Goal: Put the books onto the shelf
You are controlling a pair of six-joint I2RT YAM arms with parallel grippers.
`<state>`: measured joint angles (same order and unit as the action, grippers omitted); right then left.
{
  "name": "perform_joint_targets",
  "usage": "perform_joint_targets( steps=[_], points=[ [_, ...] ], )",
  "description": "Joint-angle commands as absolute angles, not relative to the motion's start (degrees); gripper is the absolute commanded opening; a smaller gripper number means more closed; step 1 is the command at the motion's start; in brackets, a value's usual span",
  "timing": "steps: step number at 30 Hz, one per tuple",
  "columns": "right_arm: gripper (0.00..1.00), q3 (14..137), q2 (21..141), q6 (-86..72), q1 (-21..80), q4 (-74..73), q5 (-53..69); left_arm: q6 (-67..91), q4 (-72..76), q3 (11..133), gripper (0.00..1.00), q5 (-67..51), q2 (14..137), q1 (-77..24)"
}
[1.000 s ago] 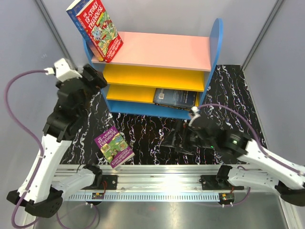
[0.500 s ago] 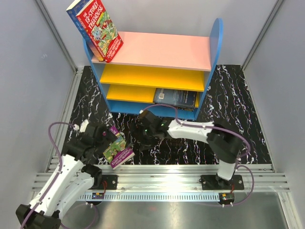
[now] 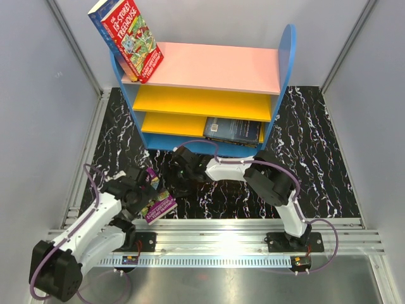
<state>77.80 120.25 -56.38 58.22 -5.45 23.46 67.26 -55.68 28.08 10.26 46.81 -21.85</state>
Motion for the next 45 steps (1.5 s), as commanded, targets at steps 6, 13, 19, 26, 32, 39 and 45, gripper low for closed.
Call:
perform_joint_targets(
  steps=[6, 13, 19, 26, 32, 39, 45],
  points=[
    [0.81, 77.17, 118.23, -57.48, 58.36, -3.08, 23.29, 69.43, -48.52, 24.96, 0.99, 11.51, 51.77, -21.88],
    [0.68, 75.06, 111.19, -58.18, 59.94, -4.04, 23.29, 71.1, -45.36, 23.2, 0.99, 11.78, 50.63, -21.88],
    [0.6, 74.79, 109.69, -60.47, 63.1, -3.34, 22.68, 72.07, -43.33, 22.76, 0.99, 12.13, 47.72, -21.88],
    [0.59, 70.14, 109.86, -63.72, 64.51, 2.9, 22.76, 70.93, -42.01, 22.68, 0.99, 11.6, 48.08, -21.53],
    [0.55, 66.19, 110.74, -64.77, 64.78, 5.61, 22.94, 70.05, -40.78, 23.2, 0.99, 11.6, 47.02, -21.45],
    [0.5, 61.53, 108.55, -66.71, 66.27, 6.59, 21.45, 68.91, -40.87, 23.47, 0.99, 11.69, 47.29, -20.57],
    [0.49, 60.82, 108.19, -66.44, 69.08, 4.83, 19.95, 68.47, -40.17, 23.38, 0.99, 11.6, 47.29, -20.39]
  ],
)
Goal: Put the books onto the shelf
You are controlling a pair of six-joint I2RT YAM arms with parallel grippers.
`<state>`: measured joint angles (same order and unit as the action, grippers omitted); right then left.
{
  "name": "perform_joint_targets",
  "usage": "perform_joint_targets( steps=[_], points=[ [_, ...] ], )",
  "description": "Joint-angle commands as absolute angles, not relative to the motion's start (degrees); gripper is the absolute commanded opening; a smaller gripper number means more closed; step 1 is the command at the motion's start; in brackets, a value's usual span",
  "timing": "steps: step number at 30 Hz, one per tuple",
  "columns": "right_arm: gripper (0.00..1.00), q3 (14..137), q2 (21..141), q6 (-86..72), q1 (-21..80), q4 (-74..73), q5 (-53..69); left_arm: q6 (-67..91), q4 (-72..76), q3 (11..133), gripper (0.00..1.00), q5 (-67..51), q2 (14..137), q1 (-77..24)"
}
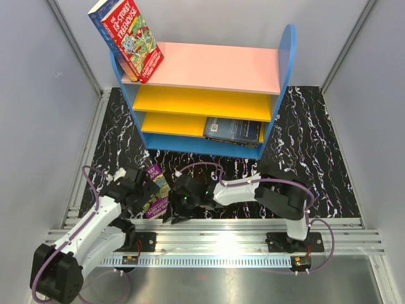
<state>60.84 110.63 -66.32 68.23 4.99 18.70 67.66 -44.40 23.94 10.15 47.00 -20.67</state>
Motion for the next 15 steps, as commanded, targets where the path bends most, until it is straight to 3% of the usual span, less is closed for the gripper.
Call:
perform_joint_targets(
  steps=[1, 6, 11, 15],
  points=[
    [0.49, 60.82, 108.54, -66.79, 69.34, 5.27, 20.04, 68.21, -40.43, 23.47, 0.99, 11.78, 47.29, -20.39],
    [0.49, 61.52, 109.07, -66.71, 69.52, 6.07, 19.25, 66.97, -41.66, 23.82, 0.99, 12.74, 46.58, -20.39],
    [0.49, 63.81, 105.05, -61.36, 69.17, -6.48, 12.59, 67.15, -41.75, 23.2, 0.99, 11.95, 45.44, -20.3],
    [0.49, 59.7, 100.12, -60.38, 64.7, -8.27, 9.22, 66.97, -42.28, 22.68, 0.99, 11.87, 44.39, -20.39]
  ],
)
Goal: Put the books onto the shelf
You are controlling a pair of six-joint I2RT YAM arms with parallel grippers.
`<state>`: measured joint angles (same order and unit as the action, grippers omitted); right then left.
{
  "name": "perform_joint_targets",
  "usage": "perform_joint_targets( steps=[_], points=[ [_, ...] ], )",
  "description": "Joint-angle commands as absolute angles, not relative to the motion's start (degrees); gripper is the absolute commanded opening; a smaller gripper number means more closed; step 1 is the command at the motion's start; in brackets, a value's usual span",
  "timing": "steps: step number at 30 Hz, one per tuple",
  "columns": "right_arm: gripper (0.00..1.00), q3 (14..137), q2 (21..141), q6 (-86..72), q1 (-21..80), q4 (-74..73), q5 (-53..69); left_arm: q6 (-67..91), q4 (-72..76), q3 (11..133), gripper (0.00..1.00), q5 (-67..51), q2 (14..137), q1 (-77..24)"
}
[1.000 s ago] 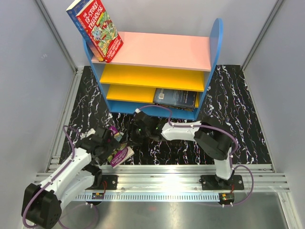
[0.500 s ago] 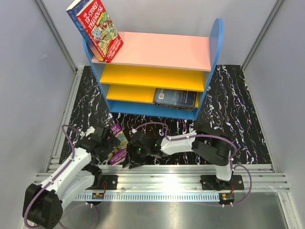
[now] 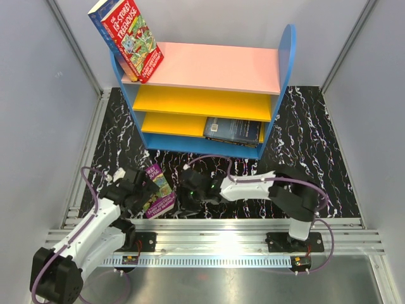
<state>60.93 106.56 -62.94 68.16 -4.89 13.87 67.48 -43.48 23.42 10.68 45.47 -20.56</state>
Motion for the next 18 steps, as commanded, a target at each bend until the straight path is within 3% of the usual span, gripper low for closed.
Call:
perform_joint_targets(
  steps=[1, 18],
  points=[
    [0.5, 58.81, 99.5, -60.47, 62.69, -7.3, 9.58, 67.06, -42.19, 22.41, 0.99, 11.6, 43.86, -20.3],
    [0.49, 67.41, 108.98, -60.91, 60.82, -2.55, 15.29, 66.45, -41.31, 22.24, 0.99, 10.28, 43.85, -20.39]
  ],
)
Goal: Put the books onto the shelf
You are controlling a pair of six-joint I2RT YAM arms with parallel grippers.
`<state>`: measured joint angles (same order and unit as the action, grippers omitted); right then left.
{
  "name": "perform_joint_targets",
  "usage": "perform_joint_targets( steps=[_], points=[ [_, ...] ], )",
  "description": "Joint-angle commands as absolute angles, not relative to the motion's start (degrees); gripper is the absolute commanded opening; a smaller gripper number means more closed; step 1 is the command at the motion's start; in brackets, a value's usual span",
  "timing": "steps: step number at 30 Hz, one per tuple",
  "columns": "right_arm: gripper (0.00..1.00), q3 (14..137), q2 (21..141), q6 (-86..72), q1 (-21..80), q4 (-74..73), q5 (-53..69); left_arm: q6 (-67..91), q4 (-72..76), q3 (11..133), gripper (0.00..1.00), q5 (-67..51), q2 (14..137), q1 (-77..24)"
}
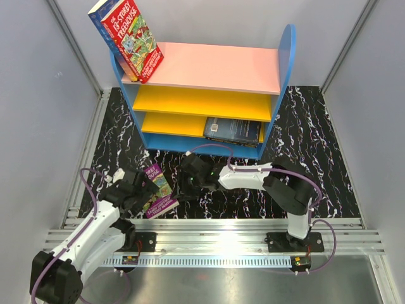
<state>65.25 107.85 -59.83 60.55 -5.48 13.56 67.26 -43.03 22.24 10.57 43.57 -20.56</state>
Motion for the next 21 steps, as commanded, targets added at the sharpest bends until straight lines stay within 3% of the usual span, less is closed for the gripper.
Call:
perform_joint_targets(
  steps=[1, 12, 21],
  points=[
    [0.49, 67.41, 109.16, -61.26, 60.91, -1.85, 15.47, 66.36, -41.22, 22.32, 0.99, 10.2, 43.86, -20.39],
    [0.35, 68.02, 109.69, -62.75, 61.17, -0.53, 16.52, 65.74, -39.91, 21.27, 0.99, 9.84, 44.21, -20.3],
    [0.29, 70.58, 111.0, -62.4, 61.52, -0.53, 17.75, 65.21, -39.2, 21.71, 0.99, 9.58, 45.44, -20.39]
  ],
)
